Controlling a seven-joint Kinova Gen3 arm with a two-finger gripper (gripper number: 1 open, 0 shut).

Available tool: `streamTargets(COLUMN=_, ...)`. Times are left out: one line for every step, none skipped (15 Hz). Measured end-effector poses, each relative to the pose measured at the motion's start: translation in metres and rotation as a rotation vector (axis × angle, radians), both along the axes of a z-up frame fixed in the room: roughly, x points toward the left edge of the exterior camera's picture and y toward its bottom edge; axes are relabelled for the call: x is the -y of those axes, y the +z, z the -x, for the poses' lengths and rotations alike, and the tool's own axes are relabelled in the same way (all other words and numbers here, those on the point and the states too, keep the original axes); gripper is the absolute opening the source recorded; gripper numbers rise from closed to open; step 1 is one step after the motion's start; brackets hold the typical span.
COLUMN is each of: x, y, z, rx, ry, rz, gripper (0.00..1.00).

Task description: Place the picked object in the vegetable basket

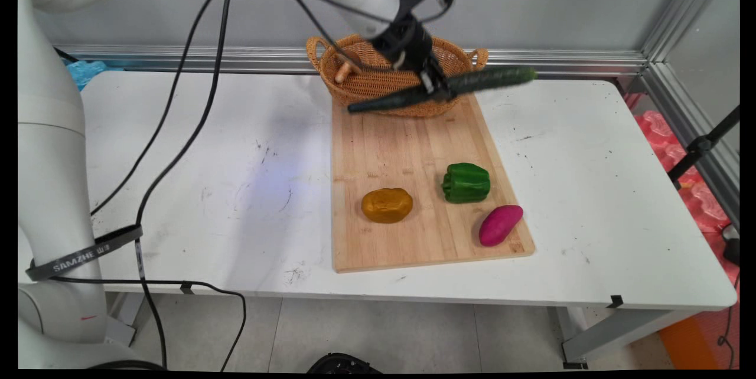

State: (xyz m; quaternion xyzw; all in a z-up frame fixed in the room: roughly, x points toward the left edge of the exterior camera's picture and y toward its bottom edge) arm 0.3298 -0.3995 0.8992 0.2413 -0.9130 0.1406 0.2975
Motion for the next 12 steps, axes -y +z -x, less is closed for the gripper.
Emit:
streamTargets(x=0.008, y=0.009, z=-0.003, rx=0.001, ry=0.006, rz=0.022, gripper=0.0)
streamTargets(x=0.017, y=0.017, z=-0.006, rx=0.003, ry=0.011, rz=0.046, gripper=0.0)
streamTargets(x=0.025, y=0.023, z=-0.01, rx=0.006, ry=0.017, rz=0.066, gripper=0.0)
streamTargets(x=0.031, y=0.026, z=-0.012, rx=0.007, ry=0.02, rz=0.079, gripper=0.0)
streamTargets(x=0.04, y=0.029, z=-0.016, rx=0.011, ry=0.024, rz=0.098, gripper=0.0)
streamTargets(x=0.051, y=0.032, z=-0.02, rx=0.016, ry=0.028, rz=0.118, gripper=0.0)
streamTargets(x=0.062, y=0.033, z=-0.025, rx=0.022, ry=0.032, rz=0.136, gripper=0.0)
streamTargets(x=0.07, y=0.034, z=-0.029, rx=0.026, ry=0.036, rz=0.15, gripper=0.0)
streamTargets(x=0.08, y=0.033, z=-0.033, rx=0.031, ry=0.039, rz=0.163, gripper=0.0)
streamTargets(x=0.088, y=0.031, z=-0.037, rx=0.037, ry=0.042, rz=0.172, gripper=0.0)
streamTargets(x=0.097, y=0.029, z=-0.041, rx=0.042, ry=0.047, rz=0.181, gripper=0.0)
streamTargets(x=0.102, y=0.027, z=-0.043, rx=0.045, ry=0.049, rz=0.186, gripper=0.0)
